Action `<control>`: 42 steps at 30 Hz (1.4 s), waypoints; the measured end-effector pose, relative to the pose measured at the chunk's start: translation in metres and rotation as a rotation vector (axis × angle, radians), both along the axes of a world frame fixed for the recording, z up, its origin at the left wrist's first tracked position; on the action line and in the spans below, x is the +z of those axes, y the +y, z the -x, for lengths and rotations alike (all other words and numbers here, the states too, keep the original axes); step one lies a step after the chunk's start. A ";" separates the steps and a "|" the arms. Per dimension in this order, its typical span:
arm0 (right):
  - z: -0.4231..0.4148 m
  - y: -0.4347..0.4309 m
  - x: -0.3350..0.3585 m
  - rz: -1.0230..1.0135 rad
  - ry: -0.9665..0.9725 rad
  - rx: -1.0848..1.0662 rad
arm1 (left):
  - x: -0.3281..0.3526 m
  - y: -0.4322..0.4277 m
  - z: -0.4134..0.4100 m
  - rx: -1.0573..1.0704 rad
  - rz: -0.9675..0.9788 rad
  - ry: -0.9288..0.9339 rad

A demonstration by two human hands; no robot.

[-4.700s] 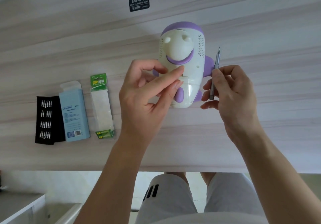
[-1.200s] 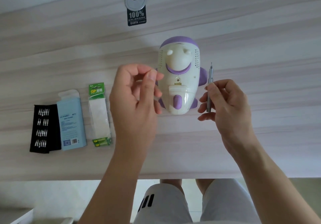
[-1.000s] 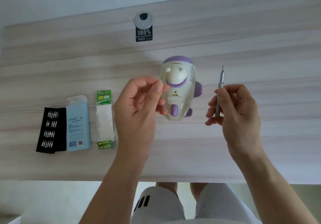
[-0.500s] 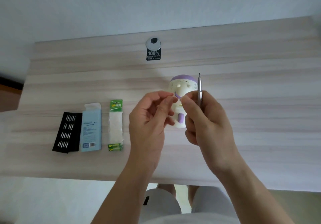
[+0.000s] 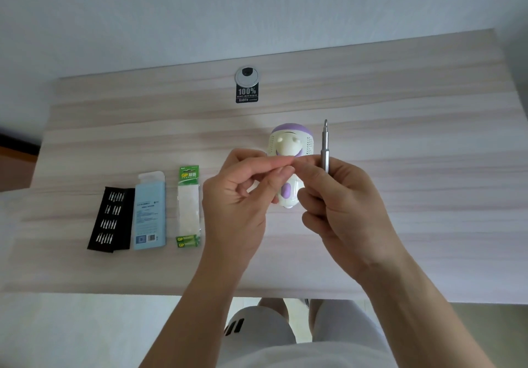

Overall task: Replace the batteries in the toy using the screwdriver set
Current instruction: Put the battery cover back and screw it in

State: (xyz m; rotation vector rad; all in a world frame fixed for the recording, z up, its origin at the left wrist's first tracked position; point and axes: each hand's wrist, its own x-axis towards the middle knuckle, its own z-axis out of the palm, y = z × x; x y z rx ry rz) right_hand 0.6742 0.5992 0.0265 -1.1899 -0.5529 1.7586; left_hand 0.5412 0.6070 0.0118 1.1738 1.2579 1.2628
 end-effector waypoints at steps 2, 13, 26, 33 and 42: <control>0.000 -0.001 0.001 -0.012 0.001 -0.003 | 0.001 -0.001 -0.001 0.001 -0.015 0.008; -0.003 -0.007 -0.009 0.025 -0.005 -0.016 | -0.004 -0.008 0.001 0.002 -0.135 0.203; -0.012 -0.011 -0.049 0.094 -0.056 -0.012 | -0.042 -0.004 0.005 -0.089 -0.215 0.489; -0.030 0.005 -0.092 0.105 -0.346 -0.239 | -0.071 0.016 0.018 -0.052 -0.128 0.583; -0.023 0.027 -0.133 0.075 -0.431 -0.363 | -0.092 0.036 0.017 -0.100 -0.129 0.656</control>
